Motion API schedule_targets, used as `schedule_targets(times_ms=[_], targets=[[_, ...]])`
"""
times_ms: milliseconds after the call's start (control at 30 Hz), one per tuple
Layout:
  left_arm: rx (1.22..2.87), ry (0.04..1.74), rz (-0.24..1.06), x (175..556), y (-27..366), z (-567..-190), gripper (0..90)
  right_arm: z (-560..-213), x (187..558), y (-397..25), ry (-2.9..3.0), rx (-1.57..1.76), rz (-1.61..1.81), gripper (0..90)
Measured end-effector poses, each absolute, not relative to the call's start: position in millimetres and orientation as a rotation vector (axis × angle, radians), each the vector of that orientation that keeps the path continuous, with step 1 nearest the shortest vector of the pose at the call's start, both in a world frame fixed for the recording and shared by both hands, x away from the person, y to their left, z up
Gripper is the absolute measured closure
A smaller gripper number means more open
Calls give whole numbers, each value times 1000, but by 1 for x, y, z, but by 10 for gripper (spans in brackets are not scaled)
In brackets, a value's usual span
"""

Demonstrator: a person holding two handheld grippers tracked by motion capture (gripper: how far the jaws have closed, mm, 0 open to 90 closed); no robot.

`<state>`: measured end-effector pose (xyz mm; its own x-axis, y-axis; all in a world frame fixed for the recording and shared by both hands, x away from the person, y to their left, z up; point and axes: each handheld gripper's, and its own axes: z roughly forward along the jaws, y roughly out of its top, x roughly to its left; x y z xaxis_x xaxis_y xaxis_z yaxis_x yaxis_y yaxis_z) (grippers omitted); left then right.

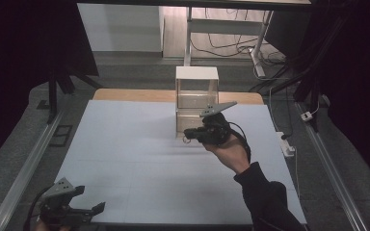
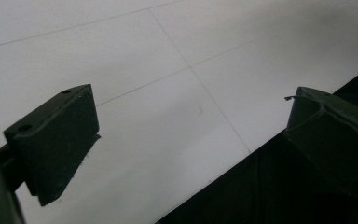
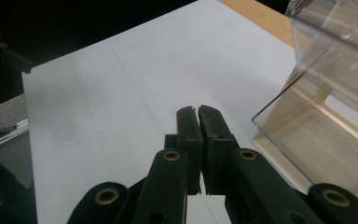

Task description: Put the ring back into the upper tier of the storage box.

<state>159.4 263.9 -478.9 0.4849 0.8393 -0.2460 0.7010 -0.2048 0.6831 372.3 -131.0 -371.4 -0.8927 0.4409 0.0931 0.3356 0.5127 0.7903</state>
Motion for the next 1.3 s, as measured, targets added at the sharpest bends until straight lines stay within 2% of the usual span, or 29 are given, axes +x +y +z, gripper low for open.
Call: schedule_targets(times_ms=[967,1300], targets=[[1963,1270,228,159,264,-479,30,-317,416,-133,2438,730,1386,873],[1962,1269,227,159,264,-479,30,-312,435,-131,2390,778,1367,873]])
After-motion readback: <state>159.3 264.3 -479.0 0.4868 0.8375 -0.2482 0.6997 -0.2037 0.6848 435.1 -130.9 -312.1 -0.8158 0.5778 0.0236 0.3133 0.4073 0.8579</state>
